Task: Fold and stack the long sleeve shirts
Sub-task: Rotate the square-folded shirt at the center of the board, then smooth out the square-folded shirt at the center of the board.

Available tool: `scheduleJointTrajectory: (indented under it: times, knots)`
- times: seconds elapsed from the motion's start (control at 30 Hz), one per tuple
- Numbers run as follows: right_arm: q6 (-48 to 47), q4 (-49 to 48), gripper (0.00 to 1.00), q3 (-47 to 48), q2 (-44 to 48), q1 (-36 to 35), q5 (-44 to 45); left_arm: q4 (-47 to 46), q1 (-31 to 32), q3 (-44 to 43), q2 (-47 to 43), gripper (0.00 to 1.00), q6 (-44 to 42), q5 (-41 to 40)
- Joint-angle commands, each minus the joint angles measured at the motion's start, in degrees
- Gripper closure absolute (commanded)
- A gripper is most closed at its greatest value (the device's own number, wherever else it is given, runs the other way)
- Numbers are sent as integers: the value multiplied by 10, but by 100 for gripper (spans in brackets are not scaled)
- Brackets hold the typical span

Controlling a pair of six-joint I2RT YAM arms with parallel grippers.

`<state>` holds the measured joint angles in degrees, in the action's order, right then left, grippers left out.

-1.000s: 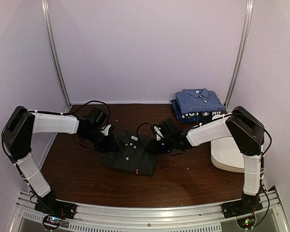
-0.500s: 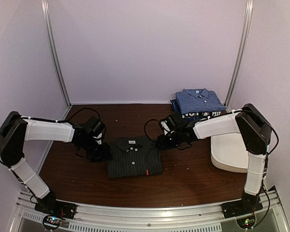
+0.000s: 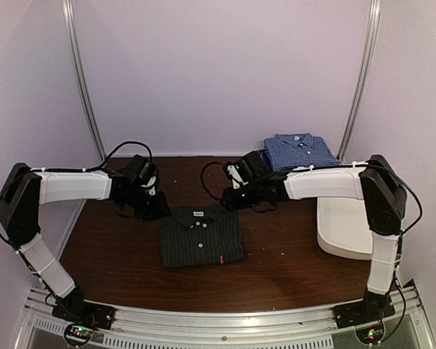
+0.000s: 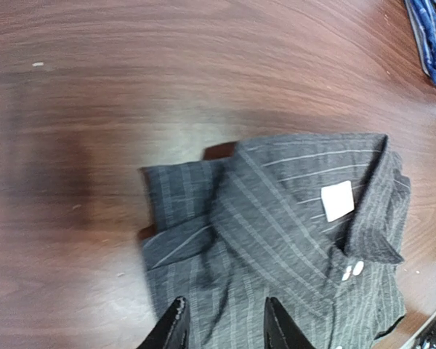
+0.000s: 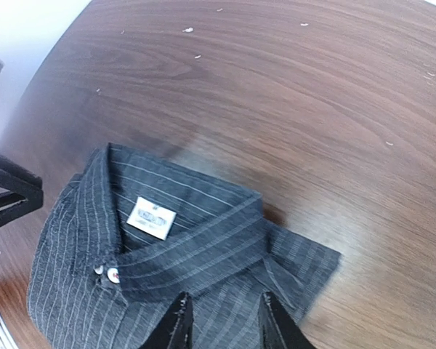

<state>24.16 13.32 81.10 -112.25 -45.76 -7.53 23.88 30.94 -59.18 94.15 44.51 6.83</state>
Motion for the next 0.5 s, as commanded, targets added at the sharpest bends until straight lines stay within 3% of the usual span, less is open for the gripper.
scheduleJointTrajectory:
  times: [0.0, 0.17, 0.47]
  knots:
    - [3, 12, 70, 38, -59, -7, -7, -49, 11, -28, 45, 65, -18, 49]
    - [12, 13, 70, 34, -97, -1, 2, -88, 15, -49, 109, 67, -20, 83]
    - [19, -3, 63, 6, -110, 11, -16, -89, -10, -39, 153, 67, -8, 61]
